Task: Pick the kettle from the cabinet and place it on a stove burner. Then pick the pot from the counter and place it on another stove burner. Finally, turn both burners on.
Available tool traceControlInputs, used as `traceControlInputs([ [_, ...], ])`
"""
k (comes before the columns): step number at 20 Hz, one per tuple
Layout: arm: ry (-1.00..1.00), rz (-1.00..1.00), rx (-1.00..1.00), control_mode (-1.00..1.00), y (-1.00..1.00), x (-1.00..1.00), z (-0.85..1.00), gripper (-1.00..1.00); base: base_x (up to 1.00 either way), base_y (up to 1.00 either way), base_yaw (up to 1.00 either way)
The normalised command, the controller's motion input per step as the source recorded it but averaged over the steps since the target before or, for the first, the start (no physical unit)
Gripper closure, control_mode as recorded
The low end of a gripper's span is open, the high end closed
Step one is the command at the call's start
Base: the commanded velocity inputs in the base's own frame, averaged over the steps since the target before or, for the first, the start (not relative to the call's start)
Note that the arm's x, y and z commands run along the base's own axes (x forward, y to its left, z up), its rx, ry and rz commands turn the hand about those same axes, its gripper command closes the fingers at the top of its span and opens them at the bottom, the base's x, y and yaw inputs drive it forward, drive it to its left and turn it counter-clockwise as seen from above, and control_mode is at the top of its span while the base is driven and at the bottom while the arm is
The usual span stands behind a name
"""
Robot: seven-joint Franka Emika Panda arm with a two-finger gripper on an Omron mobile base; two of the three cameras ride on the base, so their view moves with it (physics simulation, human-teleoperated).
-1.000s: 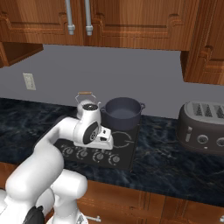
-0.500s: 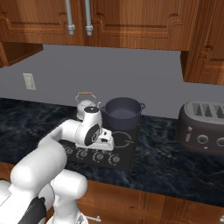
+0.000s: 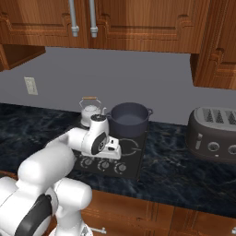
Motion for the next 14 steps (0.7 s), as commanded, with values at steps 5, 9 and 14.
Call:
traceControlInputs([
  [5, 0.0, 0.0, 0.0, -1.0, -0.08, 0.1, -0.17, -1.0, 0.0, 0.0, 0.0],
  [9, 0.0, 0.0, 0.0, -1.0, -0.02, 0.08, -0.17, -1.0, 0.0, 0.0, 0.0],
  [14, 0.0, 0.0, 0.0, -1.0, 0.0, 0.06, -0.11, -1.0, 0.0, 0.0, 0.0],
])
